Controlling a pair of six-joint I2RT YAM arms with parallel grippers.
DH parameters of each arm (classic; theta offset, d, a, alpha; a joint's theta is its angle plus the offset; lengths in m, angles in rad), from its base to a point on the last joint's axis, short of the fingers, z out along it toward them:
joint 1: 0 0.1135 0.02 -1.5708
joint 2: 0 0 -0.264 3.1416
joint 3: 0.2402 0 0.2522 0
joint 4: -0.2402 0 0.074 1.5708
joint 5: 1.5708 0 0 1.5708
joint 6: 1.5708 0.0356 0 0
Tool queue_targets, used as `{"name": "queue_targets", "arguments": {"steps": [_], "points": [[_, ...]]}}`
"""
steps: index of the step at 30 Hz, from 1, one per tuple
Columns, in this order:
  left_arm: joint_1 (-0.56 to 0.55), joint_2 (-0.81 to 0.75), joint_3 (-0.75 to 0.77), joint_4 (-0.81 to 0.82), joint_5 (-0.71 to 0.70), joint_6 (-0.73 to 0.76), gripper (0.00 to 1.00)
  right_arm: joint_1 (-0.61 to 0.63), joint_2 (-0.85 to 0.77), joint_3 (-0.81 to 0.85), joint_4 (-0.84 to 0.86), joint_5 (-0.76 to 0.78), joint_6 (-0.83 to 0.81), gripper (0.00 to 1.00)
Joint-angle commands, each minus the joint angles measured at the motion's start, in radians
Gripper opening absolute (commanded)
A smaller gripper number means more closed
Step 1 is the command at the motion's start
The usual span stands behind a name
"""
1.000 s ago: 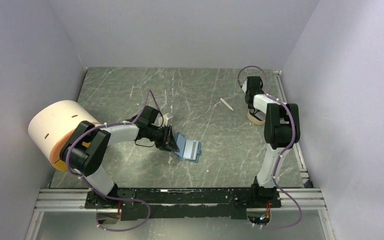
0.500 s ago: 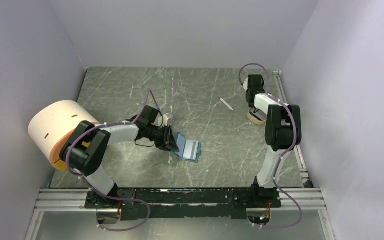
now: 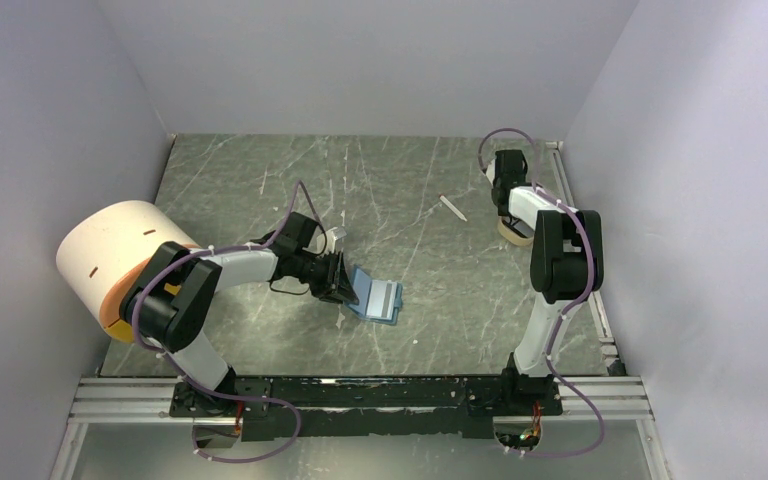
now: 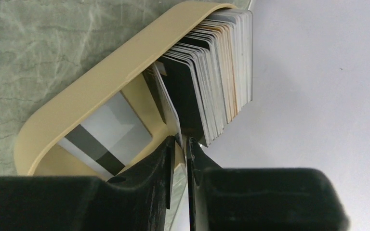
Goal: Put the credit cards into the card holder
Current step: Pick up the credit card from the storage box.
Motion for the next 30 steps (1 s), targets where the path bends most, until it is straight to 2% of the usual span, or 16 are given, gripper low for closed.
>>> {"name": "queue_targets", "arguments": {"steps": [1, 7, 11, 15, 16, 18, 19, 26, 30], "points": [[0.006, -0.004, -0.005, 0.024, 0.041, -0.012, 0.27, 0.020, -0.042, 0.031, -0.095, -0.032, 0.067, 0.19], [0.002, -0.009, -0.025, 0.043, 0.045, -0.021, 0.26, 0.050, -0.044, 0.024, -0.166, -0.048, 0.133, 0.19], [0.001, -0.003, -0.028, 0.050, 0.050, -0.020, 0.26, 0.062, -0.058, 0.008, -0.165, -0.068, 0.142, 0.05], [0.002, -0.011, -0.032, 0.049, 0.047, -0.020, 0.26, 0.062, -0.049, 0.008, -0.153, -0.036, 0.125, 0.05], [0.001, -0.010, -0.031, 0.050, 0.048, -0.020, 0.26, 0.062, -0.047, 0.008, -0.142, -0.028, 0.122, 0.09], [0.002, -0.013, -0.031, 0.049, 0.050, -0.020, 0.26, 0.059, -0.052, -0.004, -0.109, -0.021, 0.106, 0.34], [0.002, -0.014, -0.030, 0.047, 0.049, -0.018, 0.26, 0.057, -0.054, -0.015, -0.092, -0.014, 0.089, 0.41], [0.002, -0.027, -0.031, 0.037, 0.047, -0.018, 0.26, 0.020, -0.007, 0.017, -0.002, 0.014, 0.000, 0.54], [0.002, -0.021, -0.036, 0.045, 0.054, -0.025, 0.26, 0.001, 0.036, 0.016, 0.064, 0.060, -0.042, 0.57]]}}
